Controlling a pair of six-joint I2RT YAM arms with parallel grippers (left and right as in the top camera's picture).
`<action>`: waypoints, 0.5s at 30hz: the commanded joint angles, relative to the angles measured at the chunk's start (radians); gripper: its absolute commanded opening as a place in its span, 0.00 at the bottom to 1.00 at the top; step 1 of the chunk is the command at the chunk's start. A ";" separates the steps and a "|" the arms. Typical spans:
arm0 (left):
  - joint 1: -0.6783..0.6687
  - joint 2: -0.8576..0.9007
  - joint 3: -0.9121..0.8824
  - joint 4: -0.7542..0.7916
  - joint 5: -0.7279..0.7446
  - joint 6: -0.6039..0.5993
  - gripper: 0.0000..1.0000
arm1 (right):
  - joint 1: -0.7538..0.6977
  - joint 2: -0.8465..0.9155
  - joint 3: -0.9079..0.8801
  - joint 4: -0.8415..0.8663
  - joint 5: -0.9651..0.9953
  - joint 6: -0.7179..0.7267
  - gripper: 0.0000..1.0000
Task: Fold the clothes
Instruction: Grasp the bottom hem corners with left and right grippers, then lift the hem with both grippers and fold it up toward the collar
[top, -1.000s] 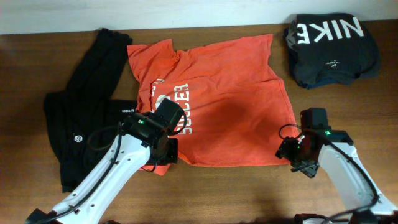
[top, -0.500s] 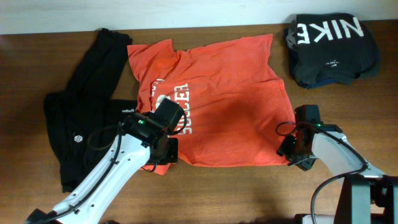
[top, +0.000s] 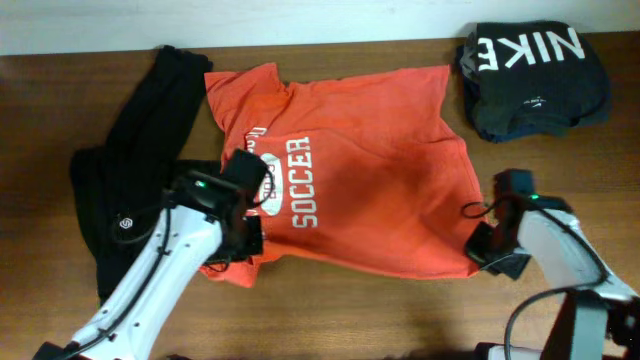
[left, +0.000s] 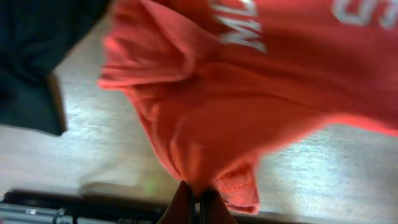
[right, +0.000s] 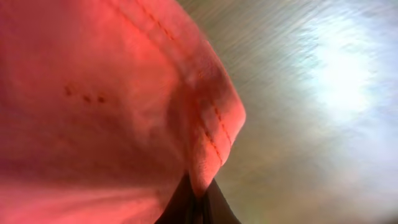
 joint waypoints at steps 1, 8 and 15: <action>0.071 -0.002 0.061 -0.051 -0.016 0.022 0.01 | -0.096 -0.047 0.134 -0.151 0.015 -0.111 0.04; 0.082 -0.002 0.092 -0.123 -0.017 0.092 0.01 | -0.154 -0.048 0.219 -0.296 -0.094 -0.216 0.04; 0.082 -0.002 0.092 0.090 -0.035 0.125 0.01 | -0.153 -0.048 0.219 -0.227 -0.095 -0.216 0.04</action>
